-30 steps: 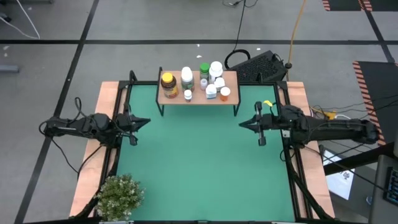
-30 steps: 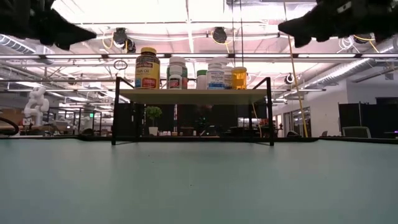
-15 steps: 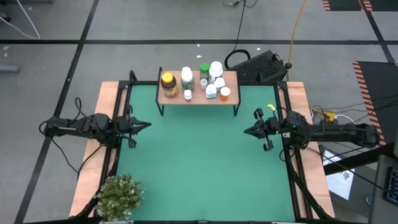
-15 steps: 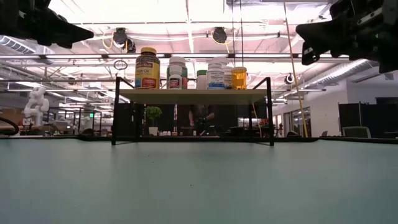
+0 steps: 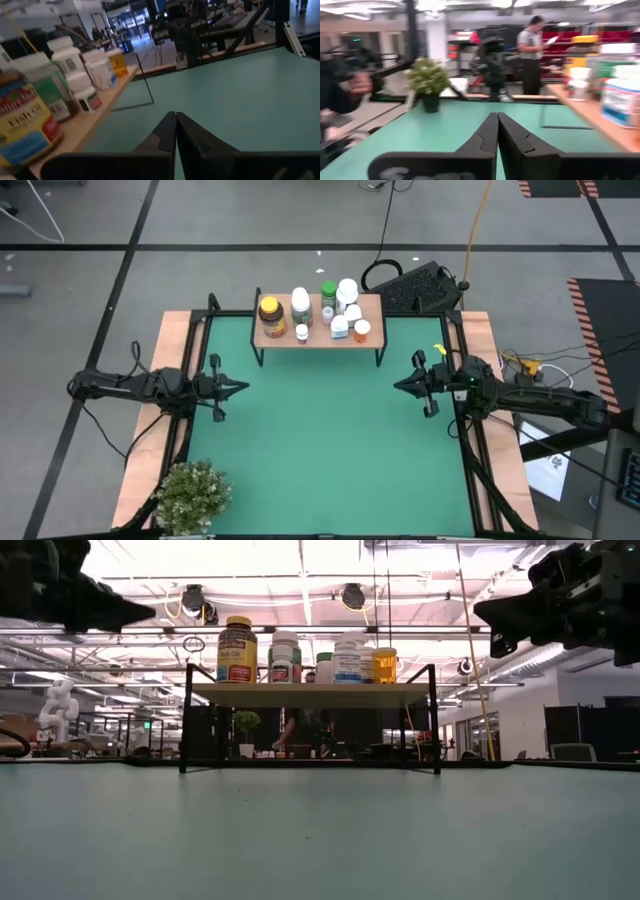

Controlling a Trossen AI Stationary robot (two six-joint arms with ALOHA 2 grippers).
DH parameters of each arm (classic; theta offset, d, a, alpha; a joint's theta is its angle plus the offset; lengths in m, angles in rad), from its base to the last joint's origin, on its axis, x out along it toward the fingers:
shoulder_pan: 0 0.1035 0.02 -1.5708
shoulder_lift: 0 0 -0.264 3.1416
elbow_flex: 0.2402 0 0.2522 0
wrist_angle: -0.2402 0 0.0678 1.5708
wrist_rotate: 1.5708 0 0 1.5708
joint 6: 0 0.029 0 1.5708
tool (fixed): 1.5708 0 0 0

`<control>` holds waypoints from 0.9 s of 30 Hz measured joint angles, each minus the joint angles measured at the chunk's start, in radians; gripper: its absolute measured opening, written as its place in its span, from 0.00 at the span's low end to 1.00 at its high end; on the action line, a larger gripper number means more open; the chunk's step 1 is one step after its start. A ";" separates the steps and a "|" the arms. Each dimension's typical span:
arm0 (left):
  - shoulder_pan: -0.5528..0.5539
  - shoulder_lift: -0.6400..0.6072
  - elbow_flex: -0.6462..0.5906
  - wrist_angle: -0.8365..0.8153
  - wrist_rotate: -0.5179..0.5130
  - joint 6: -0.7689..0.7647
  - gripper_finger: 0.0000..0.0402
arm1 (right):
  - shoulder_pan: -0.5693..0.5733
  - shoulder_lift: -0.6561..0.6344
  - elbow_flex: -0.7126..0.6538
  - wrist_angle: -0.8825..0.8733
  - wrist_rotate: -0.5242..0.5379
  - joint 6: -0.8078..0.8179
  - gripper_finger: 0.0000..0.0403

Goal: Pick and place medicine bottles onto shelf by color
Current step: Return to Home Position

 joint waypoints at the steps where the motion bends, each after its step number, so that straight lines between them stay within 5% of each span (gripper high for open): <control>1: 0.000 0.000 -0.006 -0.003 -0.001 -0.012 0.03 | -0.007 0.000 0.000 0.000 -0.030 0.002 0.00; 13: 0.000 -0.127 0.009 -0.082 -0.046 -0.108 0.02 | -0.156 -0.089 -0.003 -0.001 -0.270 0.176 0.00; 27: 0.000 -0.127 0.020 -0.059 -0.036 -0.128 0.01 | -0.089 -0.123 0.048 -0.163 -0.104 0.178 0.00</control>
